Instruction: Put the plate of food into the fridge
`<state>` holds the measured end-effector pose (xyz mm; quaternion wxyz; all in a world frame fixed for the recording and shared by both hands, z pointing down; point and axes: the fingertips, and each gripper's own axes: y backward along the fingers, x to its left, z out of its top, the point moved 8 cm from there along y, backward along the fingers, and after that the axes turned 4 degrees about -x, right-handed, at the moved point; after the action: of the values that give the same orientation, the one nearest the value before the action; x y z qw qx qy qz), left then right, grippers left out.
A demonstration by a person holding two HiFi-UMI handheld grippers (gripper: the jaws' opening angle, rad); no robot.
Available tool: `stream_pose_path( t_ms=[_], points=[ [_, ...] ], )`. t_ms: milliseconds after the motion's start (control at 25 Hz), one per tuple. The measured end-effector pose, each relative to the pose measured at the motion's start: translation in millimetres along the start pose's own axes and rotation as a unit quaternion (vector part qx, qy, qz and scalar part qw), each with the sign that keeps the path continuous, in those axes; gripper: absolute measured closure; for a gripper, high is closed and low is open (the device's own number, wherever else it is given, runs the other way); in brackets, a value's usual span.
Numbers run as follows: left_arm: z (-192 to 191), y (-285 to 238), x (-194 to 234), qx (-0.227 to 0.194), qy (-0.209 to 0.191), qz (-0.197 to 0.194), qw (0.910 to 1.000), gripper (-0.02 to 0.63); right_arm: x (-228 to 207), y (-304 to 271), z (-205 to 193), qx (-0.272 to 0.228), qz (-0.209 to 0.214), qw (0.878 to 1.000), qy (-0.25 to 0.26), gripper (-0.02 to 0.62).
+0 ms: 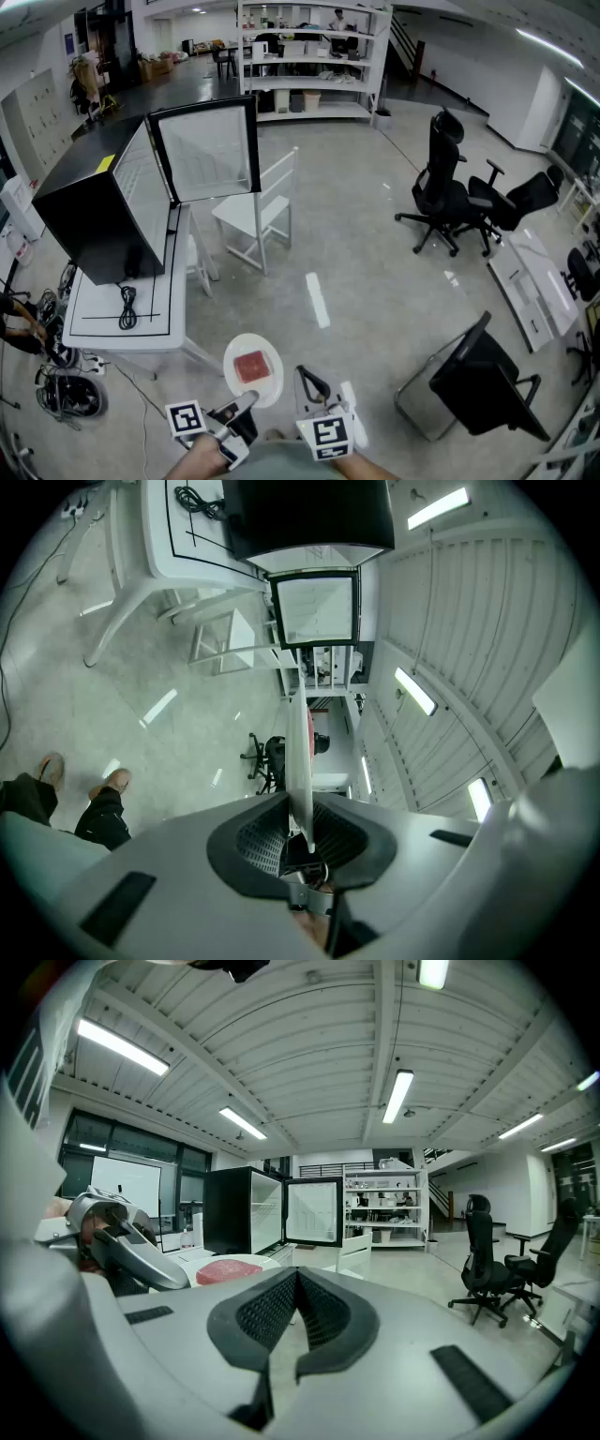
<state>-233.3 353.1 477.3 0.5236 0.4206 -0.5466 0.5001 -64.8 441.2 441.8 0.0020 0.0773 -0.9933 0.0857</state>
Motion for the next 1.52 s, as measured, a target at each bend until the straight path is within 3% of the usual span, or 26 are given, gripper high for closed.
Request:
stream_pose_path(
  t_ms=[1000, 1520],
  points=[
    [4.1, -1.8, -4.8, -0.007, -0.005, 0.002, 1.0, 0.546, -1.9, -11.6, 13.8, -0.021, 0.007, 1.0, 0.001, 0.591],
    [11.8, -13.5, -6.7, -0.01, 0.0, 0.007, 0.9999, 0.546, -13.5, -26.5, 13.5, -0.009, 0.011, 1.0, -0.01, 0.591]
  ],
)
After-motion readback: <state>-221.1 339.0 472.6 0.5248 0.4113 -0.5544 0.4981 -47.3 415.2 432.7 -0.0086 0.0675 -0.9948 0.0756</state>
